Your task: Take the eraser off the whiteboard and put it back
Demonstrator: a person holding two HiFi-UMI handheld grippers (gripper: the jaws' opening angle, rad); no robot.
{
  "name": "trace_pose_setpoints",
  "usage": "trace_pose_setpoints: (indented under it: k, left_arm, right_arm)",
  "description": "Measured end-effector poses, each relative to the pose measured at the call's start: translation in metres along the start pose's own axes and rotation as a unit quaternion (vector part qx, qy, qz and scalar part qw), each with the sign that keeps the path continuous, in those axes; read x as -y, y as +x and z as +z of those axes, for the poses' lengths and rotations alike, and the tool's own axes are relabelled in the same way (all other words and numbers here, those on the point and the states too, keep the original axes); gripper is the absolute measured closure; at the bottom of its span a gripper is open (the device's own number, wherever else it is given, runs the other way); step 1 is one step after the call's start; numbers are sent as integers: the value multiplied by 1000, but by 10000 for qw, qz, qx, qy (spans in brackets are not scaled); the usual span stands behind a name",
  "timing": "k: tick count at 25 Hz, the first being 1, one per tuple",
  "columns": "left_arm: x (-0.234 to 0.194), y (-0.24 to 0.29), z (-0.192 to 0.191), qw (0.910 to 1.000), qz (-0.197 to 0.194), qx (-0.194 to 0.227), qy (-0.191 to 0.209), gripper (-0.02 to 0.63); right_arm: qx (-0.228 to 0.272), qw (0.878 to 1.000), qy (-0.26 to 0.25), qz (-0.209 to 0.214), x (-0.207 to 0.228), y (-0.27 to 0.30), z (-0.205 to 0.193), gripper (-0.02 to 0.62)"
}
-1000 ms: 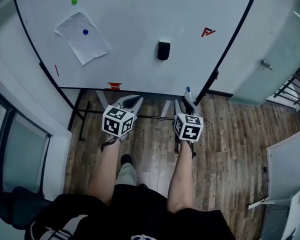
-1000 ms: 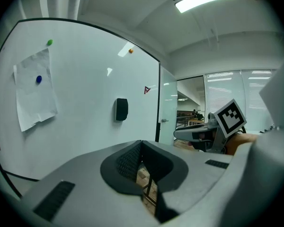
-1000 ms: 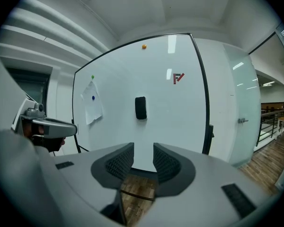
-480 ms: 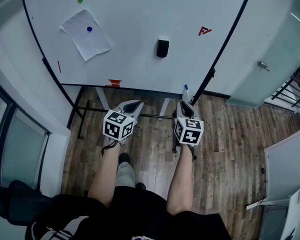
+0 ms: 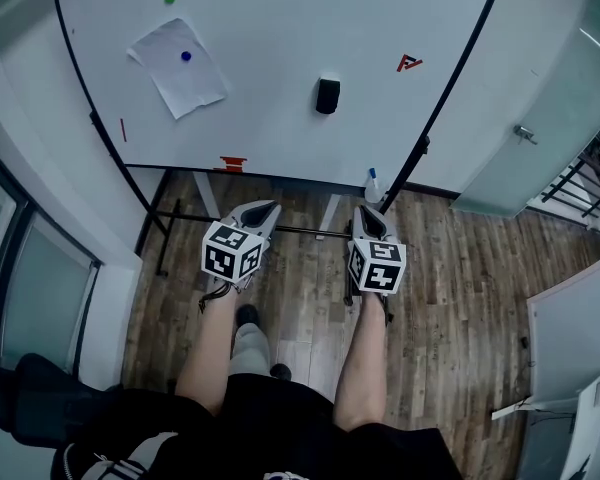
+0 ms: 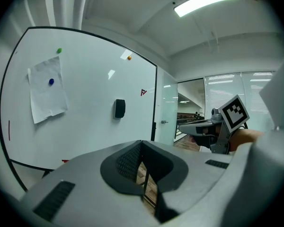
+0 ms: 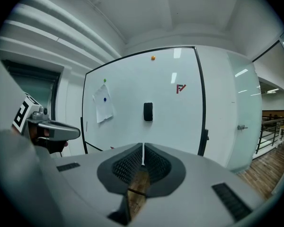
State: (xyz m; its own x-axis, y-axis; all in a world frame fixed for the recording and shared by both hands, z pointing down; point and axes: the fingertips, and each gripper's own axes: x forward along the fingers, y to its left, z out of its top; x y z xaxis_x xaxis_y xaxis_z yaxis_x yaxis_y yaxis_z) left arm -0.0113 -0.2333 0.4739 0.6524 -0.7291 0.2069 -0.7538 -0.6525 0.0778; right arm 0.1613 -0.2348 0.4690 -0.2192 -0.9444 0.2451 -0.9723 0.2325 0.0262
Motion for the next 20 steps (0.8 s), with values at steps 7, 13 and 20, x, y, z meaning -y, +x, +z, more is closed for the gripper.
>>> trace_pose_setpoints:
  k: [7, 13, 20]
  left_arm:
    - [-4, -11, -5, 10000, 76, -14, -33, 585]
    - [6, -15, -15, 10000, 20, -92, -33, 586]
    - [17, -18, -17, 9999, -107, -127, 46, 586]
  right_arm:
    - [-39, 10000, -37, 76, -11, -12, -9, 571]
    - [-17, 9999, -34, 98, -10, -26, -14, 571]
    - [-50, 9999, -69, 136, -17, -34, -21, 571]
